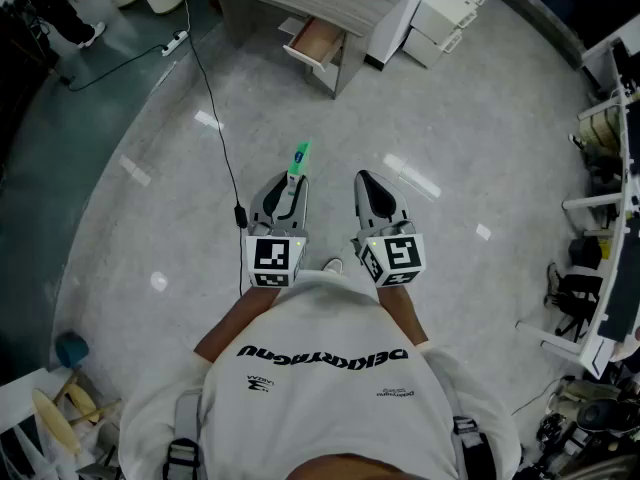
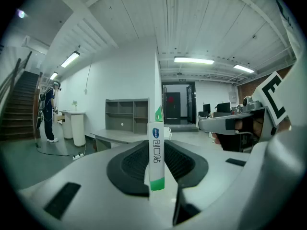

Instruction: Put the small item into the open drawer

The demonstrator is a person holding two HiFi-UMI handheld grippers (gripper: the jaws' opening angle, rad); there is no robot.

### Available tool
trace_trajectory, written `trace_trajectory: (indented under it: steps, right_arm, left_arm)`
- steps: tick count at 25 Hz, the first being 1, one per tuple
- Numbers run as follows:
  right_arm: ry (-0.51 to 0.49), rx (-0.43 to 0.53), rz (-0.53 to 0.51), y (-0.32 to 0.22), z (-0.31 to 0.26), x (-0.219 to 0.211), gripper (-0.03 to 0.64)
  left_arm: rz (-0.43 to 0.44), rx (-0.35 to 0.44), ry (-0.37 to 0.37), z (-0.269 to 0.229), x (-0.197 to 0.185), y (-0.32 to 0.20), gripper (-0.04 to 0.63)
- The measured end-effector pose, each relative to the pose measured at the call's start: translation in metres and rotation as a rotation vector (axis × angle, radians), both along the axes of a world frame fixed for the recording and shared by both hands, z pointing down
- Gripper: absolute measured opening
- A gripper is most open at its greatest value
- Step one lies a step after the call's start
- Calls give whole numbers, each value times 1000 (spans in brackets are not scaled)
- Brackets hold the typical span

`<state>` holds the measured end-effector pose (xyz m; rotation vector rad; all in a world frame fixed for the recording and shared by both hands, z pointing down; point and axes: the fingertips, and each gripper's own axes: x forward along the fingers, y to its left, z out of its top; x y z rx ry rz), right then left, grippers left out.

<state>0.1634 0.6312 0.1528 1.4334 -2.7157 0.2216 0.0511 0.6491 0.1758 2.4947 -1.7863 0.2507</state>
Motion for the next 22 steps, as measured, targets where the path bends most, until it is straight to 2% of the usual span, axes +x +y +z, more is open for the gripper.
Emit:
trace_trajectory:
  steps: [6, 14, 22]
  right_arm:
    - [-63, -10, -31, -9, -2, 24, 29]
    - [-64, -18, -74, -12, 10, 37, 28]
    - [-58, -26, -90, -30, 18, 23, 28]
  left_arm:
    - [-15, 4, -7, -2, 24, -10, 101]
    - [-62, 2, -20, 3, 39, -7, 101]
    - [-55, -33, -23, 17, 33, -23, 101]
